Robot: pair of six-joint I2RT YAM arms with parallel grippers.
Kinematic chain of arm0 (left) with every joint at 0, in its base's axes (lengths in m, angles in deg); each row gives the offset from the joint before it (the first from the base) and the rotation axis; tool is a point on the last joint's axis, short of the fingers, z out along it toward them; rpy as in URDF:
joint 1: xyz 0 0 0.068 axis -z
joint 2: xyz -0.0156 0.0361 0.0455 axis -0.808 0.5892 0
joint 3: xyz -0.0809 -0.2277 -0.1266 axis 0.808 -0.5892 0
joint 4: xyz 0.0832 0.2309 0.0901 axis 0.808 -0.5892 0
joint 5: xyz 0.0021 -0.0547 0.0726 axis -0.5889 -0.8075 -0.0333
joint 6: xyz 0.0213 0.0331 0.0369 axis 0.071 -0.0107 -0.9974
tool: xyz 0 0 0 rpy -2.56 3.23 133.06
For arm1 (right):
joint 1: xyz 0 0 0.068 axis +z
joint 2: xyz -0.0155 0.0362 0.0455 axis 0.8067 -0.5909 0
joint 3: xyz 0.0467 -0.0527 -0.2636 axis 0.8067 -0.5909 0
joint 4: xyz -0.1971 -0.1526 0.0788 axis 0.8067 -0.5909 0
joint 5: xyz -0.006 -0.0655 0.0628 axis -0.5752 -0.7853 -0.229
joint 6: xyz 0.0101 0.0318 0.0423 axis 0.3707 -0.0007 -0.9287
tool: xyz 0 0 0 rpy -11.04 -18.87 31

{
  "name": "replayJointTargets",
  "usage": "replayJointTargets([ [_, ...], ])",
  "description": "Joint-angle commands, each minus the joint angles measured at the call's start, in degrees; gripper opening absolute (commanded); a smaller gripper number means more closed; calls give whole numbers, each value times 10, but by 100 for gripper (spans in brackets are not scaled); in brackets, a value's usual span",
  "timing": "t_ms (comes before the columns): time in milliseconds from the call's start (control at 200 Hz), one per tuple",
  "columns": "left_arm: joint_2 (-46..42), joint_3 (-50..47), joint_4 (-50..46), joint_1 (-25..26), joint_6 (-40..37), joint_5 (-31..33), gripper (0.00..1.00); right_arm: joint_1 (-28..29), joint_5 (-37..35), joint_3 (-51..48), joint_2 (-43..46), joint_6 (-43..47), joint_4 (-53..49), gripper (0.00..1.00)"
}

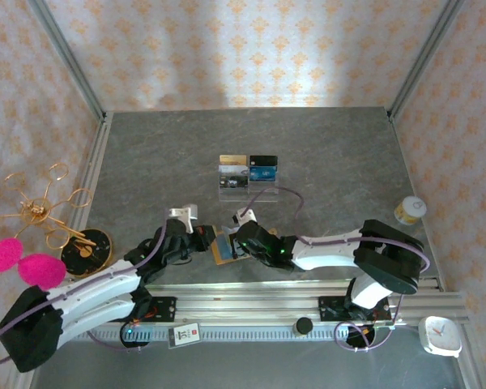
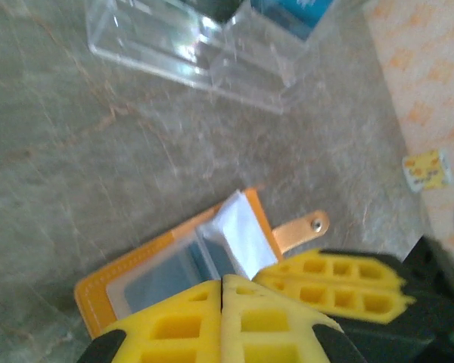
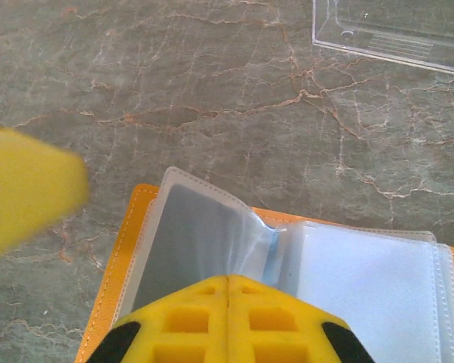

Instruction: Take the credit cards out of the card holder

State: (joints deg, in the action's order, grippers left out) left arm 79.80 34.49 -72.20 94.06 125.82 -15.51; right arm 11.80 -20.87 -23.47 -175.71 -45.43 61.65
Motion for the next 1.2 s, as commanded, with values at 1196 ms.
replayJointTargets([
  [1196,229,80,19,32,1,-31,17,-140,37,-74,77,9,-44,19],
])
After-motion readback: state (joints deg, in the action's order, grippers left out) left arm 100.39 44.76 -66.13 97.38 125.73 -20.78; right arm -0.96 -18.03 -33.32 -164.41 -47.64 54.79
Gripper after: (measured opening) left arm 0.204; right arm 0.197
